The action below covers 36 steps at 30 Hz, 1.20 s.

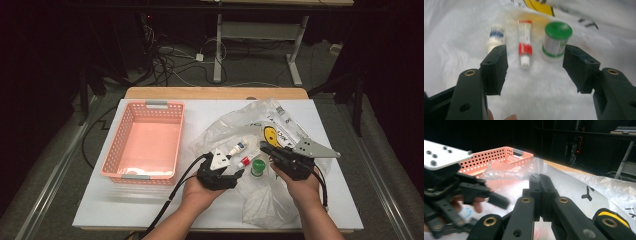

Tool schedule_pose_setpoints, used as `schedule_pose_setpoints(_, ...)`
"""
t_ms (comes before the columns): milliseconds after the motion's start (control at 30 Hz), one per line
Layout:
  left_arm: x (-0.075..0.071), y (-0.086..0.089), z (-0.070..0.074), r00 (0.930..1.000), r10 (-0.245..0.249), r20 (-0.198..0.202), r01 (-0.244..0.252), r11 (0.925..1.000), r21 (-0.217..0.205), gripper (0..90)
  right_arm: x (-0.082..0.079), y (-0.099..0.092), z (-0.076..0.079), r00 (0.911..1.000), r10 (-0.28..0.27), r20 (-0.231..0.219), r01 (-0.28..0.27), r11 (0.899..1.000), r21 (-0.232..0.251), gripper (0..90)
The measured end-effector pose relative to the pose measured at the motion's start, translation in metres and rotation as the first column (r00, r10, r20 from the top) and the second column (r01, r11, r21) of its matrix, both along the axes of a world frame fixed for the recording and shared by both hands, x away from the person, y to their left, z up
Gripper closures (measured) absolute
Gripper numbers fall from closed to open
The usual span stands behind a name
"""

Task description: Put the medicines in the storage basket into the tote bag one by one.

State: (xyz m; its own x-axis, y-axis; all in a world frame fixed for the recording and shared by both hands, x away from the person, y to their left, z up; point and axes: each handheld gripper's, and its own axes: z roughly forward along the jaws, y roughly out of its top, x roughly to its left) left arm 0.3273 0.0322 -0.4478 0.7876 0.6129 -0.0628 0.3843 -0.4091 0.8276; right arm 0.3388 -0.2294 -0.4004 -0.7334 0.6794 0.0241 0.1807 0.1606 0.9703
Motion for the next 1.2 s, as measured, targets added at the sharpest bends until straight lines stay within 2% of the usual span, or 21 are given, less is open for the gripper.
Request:
schedule_pose_setpoints(67,-0.008,0.01,-0.002,0.9998,0.008,-0.018,-0.008,1.0,0.005,33.5,-0.001,0.0,0.0,1.0,0.001,0.002,-0.001,1.0,-0.001,90.0)
schedule_pose_setpoints(167,-0.017,0.023,-0.008,0.9978,0.009,-0.065,-0.006,0.999,0.044,27.7,-0.001,0.001,0.0,1.0,0.002,0.004,-0.002,1.0,-0.005,90.0)
schedule_pose_setpoints(233,-0.022,0.031,-0.012,0.9959,0.01,-0.09,-0.005,0.9985,0.054,24.2,-0.001,0.002,0.0,1.0,0.005,0.004,-0.005,1.0,-0.007,90.0)
schedule_pose_setpoints(367,-0.029,0.037,-0.025,0.9918,0.026,-0.125,-0.013,0.9946,0.103,13.8,-0.001,0.004,-0.001,0.9999,0.01,-0.001,-0.01,1.0,-0.012,90.0)
schedule_pose_setpoints(433,-0.027,0.034,-0.031,0.9863,0.03,-0.162,-0.009,0.9915,0.129,9.9,-0.001,0.003,-0.001,1.0,0.009,0.0,-0.009,1.0,-0.012,90.0)
schedule_pose_setpoints(500,-0.025,0.027,-0.035,0.9876,0.035,-0.153,-0.008,0.9847,0.174,7.5,-0.001,0.002,0.0,1.0,0.008,0.003,-0.007,1.0,-0.009,90.0)
schedule_pose_setpoints(567,-0.022,0.019,-0.039,0.9853,0.036,-0.167,-0.004,0.9812,0.193,7.5,-0.001,0.002,0.0,1.0,0.008,0.003,-0.008,1.0,-0.006,90.0)
schedule_pose_setpoints(600,-0.021,0.014,-0.039,0.9869,0.043,-0.155,-0.009,0.978,0.208,6.4,-0.001,0.001,0.001,1.0,0.006,0.003,-0.006,1.0,-0.007,90.0)
schedule_pose_setpoints(733,-0.01,0.0,-0.039,0.9863,0.043,-0.159,-0.009,0.9785,0.206,8.9,-0.001,0.001,0.0,1.0,0.006,0.001,-0.006,1.0,-0.007,90.0)
schedule_pose_setpoints(800,-0.007,-0.002,-0.039,0.9855,0.053,-0.161,-0.022,0.9814,0.191,13.0,0.0,0.002,-0.001,1.0,0.01,-0.002,-0.01,1.0,-0.011,90.0)
schedule_pose_setpoints(967,-0.006,-0.001,-0.038,0.9858,0.09,-0.141,-0.065,0.983,0.171,36.2,0.0,0.005,-0.003,0.9999,0.012,-0.006,-0.012,1.0,-0.019,90.0)
schedule_pose_setpoints(1033,-0.009,-0.003,-0.038,0.9906,0.062,-0.122,-0.039,0.9836,0.176,47.6,0.001,0.005,-0.003,0.9999,0.014,-0.006,-0.014,1.0,-0.018,90.0)
schedule_pose_setpoints(1067,-0.009,-0.004,-0.038,0.9909,0.051,-0.124,-0.029,0.9841,0.175,53.6,0.001,0.005,-0.003,0.9999,0.014,-0.004,-0.014,1.0,-0.021,90.0)
schedule_pose_setpoints(1133,-0.009,-0.005,-0.038,0.9882,0.06,-0.141,-0.037,0.9868,0.158,61.0,0.0,0.005,-0.003,0.9999,0.013,-0.007,-0.013,1.0,-0.016,90.0)
schedule_pose_setpoints(1200,-0.009,-0.006,-0.038,0.9897,0.054,-0.133,-0.033,0.9869,0.158,69.0,0.001,0.004,-0.003,0.9999,0.011,-0.005,-0.011,1.0,-0.013,90.0)
